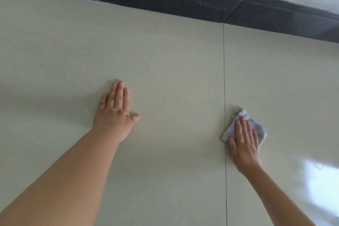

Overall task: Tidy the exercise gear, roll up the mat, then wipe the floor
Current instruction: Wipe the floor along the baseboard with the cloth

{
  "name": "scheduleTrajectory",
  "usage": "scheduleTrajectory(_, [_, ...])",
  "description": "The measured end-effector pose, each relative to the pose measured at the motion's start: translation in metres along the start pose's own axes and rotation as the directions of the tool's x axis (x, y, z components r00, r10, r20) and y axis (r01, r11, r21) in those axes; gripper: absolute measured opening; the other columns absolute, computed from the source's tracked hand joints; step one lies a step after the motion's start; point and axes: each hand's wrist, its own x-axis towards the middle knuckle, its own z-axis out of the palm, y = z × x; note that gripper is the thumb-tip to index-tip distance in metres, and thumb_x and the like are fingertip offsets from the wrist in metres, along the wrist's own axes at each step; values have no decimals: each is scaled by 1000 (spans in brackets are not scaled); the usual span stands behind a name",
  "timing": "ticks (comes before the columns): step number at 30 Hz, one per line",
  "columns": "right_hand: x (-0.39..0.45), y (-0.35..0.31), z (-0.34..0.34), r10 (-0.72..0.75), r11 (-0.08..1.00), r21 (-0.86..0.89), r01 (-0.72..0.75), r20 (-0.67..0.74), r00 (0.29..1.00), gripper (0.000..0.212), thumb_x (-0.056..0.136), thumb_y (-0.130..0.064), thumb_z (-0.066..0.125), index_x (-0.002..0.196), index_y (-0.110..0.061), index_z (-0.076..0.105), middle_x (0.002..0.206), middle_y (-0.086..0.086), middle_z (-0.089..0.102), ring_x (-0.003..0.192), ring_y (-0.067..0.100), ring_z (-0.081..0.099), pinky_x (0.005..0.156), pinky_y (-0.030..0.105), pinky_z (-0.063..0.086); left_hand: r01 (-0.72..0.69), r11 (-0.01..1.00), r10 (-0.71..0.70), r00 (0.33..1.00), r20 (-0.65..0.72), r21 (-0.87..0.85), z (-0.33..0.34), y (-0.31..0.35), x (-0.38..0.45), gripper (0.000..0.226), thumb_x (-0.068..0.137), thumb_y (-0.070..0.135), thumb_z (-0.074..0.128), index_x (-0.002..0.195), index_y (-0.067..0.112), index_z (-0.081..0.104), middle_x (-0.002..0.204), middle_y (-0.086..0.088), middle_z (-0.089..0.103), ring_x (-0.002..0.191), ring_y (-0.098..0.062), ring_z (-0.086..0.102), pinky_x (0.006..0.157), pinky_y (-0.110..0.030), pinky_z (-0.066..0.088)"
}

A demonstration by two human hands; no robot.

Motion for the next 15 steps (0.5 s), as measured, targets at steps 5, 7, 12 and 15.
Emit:
scheduleTrajectory(5, [57, -19, -28, 415, 895, 173, -411, 13, 910, 62, 98, -36, 18, 149, -8, -2, 159, 6, -8, 148, 21, -8, 119, 37, -5, 71, 992, -87, 983, 164, 102, 0, 1, -1, 77, 99, 45, 27, 148, 1, -13, 156, -13, -23, 147, -23, -18, 120, -34, -5])
scheduleTrajectory(7, [73, -61, -27, 340, 927, 166, -337, 12, 940, 58, 102, -28, 22, 150, -10, -4, 159, 6, -10, 147, 20, -9, 119, 38, -6, 58, 991, -79, 982, 173, 121, -1, 3, -2, 76, 99, 45, 26, 149, 2, -12, 156, -13, -23, 147, -23, -18, 120, -34, -5])
scheduleTrajectory(12, [27, -170, 11, -233, 962, 158, 221, 61, 971, 56, 97, -34, 28, 149, -13, 18, 159, 5, 9, 148, 21, 8, 119, 36, -1, 52, 989, -78, 980, 184, 138, -5, 5, -5, 78, 98, 44, 30, 149, 1, -9, 157, -13, -20, 147, -24, -15, 120, -34, -3])
scheduleTrajectory(15, [-46, -167, 45, -286, 953, 91, 288, -34, 958, 52, 95, -39, 22, 135, -17, 48, 142, 2, 50, 137, 20, 39, 116, 36, 19, 51, 987, -77, 982, 174, 153, -9, 7, -7, 76, 99, 44, 30, 149, 0, -6, 157, -13, -18, 148, -24, -13, 120, -35, 0])
